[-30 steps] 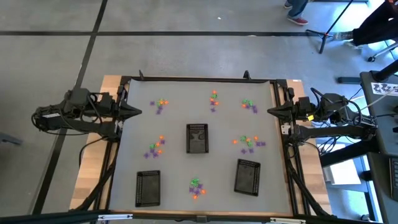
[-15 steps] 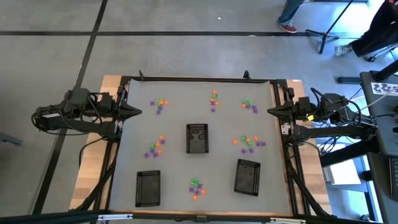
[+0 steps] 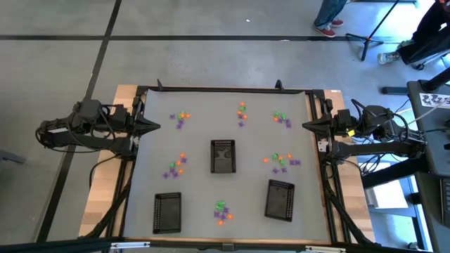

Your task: Sort Halloween decoration

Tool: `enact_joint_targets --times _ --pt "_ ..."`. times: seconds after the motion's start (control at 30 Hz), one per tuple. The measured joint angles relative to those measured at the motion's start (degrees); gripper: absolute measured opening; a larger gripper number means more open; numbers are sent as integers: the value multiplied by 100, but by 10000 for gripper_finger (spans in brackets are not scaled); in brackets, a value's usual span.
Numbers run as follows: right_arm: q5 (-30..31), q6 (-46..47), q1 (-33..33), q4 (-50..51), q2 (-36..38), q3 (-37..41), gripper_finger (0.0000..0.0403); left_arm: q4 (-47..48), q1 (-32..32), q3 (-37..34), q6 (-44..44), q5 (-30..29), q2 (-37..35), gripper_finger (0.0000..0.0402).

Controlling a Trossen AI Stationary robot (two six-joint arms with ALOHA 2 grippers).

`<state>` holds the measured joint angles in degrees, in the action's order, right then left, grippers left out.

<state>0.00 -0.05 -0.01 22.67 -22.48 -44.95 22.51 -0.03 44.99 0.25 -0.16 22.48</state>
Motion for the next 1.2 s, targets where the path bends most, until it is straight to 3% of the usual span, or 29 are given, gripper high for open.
enact_joint_targets --times 0.4,0.53,0.93,1.03,1.2 --pt "2 -26 -2 -1 0 0 10 -1 0 0 0 0 1 0" --pt "-59 342 0 -10 0 0 10 -1 0 0 0 0 2 0" --pt "198 444 0 -1340 -134 -5 10 -1 1 0 0 0 0 0" --pt "201 108 0 -1386 -268 -4 10 -1 1 0 0 -2 0 0" --pt "889 -65 0 -1290 -868 -4 10 -79 2 0 0 -4 0 0"
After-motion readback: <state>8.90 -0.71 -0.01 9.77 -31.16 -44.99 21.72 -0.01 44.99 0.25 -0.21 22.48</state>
